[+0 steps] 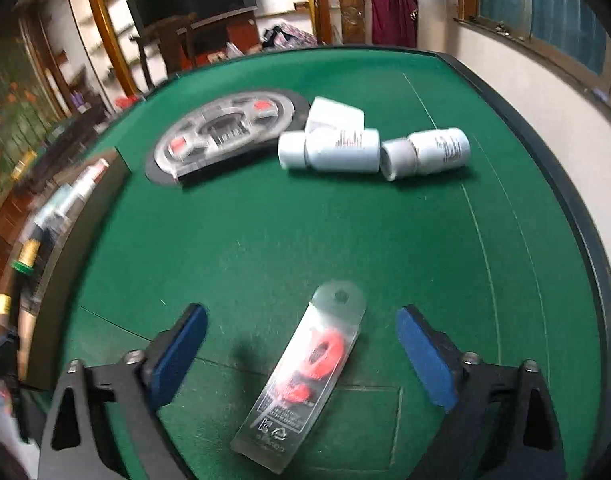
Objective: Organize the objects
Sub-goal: 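Grasp the clear red-printed packet with the right gripper while the left holds the marker, then carry the marker and red-printed packet over the cardboard tray, then lower the marker and packet into the tray, open both grippers and withdraw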
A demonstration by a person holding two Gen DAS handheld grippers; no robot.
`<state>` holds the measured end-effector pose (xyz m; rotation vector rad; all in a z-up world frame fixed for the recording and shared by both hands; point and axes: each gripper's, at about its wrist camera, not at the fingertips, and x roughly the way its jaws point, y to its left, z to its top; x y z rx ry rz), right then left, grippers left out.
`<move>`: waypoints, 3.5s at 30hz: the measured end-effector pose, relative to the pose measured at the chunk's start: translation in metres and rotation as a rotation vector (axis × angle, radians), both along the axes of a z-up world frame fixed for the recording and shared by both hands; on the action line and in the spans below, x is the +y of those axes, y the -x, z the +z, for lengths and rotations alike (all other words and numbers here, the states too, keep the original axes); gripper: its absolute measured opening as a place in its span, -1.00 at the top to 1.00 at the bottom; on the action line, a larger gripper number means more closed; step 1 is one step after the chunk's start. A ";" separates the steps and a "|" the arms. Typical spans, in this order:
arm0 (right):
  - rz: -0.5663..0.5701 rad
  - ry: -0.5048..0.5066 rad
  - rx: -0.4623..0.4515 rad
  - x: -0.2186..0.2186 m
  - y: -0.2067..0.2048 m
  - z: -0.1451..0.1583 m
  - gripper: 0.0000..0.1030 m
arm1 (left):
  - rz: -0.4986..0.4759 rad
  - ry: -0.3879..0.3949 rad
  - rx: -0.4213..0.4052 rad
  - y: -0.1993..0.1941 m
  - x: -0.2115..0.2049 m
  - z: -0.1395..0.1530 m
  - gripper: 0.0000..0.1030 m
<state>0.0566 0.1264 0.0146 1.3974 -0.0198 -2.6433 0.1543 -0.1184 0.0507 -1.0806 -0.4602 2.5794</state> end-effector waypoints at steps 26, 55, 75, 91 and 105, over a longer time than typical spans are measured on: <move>0.170 0.323 0.036 -0.032 -0.015 0.040 0.40 | 0.336 -0.098 0.026 -0.030 -0.148 0.003 0.72; 0.655 0.462 -0.253 -0.263 -0.009 0.000 0.39 | 0.382 -0.019 -0.085 0.015 -0.167 -0.031 0.72; 0.681 0.356 -0.236 -0.274 -0.004 -0.004 0.07 | 0.427 -0.081 -0.066 -0.008 -0.177 -0.016 -0.10; 0.361 0.332 -0.019 -0.159 -0.003 0.040 -0.80 | 0.418 -0.066 0.028 -0.031 -0.148 0.028 -0.48; 0.022 0.322 0.135 -0.032 -0.007 0.070 -1.00 | 0.445 -0.057 0.227 -0.066 -0.126 0.096 -0.57</move>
